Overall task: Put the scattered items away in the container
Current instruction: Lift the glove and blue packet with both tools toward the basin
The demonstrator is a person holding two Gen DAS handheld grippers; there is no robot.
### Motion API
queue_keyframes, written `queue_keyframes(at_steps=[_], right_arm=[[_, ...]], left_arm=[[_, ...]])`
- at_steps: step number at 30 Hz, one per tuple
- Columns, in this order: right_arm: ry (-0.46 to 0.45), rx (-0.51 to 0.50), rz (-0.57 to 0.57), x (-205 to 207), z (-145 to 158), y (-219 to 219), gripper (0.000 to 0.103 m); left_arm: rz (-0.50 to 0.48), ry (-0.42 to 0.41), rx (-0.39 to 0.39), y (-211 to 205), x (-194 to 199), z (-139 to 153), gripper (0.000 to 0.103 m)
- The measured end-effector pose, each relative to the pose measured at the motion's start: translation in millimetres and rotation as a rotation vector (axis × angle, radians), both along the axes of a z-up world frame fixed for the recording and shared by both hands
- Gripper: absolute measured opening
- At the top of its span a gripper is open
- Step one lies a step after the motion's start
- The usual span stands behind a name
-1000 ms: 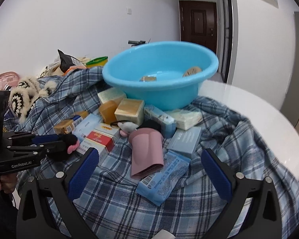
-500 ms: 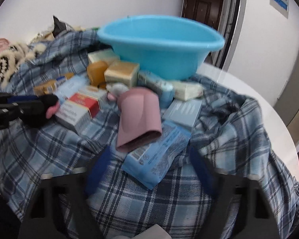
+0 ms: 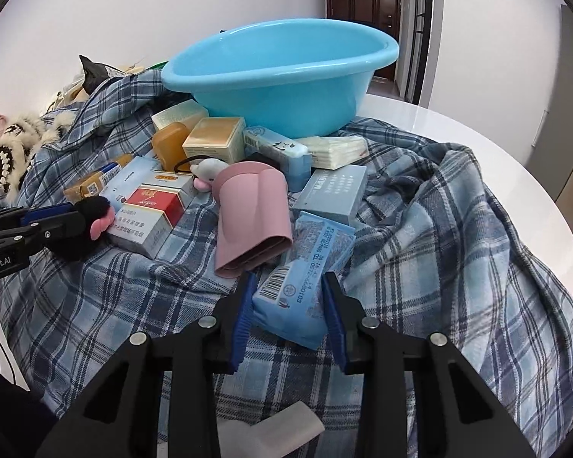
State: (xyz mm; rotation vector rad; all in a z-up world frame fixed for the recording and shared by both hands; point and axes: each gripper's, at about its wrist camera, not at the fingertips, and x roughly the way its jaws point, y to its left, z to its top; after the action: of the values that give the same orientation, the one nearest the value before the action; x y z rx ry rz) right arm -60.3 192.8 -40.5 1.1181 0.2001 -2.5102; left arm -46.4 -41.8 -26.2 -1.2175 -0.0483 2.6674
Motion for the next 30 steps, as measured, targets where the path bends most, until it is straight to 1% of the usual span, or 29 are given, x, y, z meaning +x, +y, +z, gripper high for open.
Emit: queue_keyframes(at_steps=[3,7,15,18,20,25,28,30], right_arm=[[0.019,-0.003,-0.013,1,5,0,0.033],[0.066,-0.02,-0.029,1,20,3,0.033],[0.19,-0.065,-0.004,7,61,-6,0.033],[0.242,-0.068,0.001,9,79,-10,0.033],[0.286,-0.077,0.002,13,94,-11,0.033],[0.428,-0.122,0.004,27,138,-11,0.033],[0.519,-0.152,0.004,40,162,-11,0.033],[0.565,-0.161,0.009,48,173,-12,0.033]], left_arm=[[0.011,0.003,-0.014,1,0,1,0.033],[0.02,0.025,-0.017,2,-1,8,0.033],[0.01,0.134,-0.009,13,-9,44,0.033],[0.027,0.182,0.011,13,-12,66,0.033],[0.047,0.237,0.015,13,-13,85,0.033],[0.075,0.355,0.019,13,-10,129,0.033],[0.097,0.419,0.036,11,-5,153,0.034],[0.115,0.453,0.049,8,1,165,0.034]])
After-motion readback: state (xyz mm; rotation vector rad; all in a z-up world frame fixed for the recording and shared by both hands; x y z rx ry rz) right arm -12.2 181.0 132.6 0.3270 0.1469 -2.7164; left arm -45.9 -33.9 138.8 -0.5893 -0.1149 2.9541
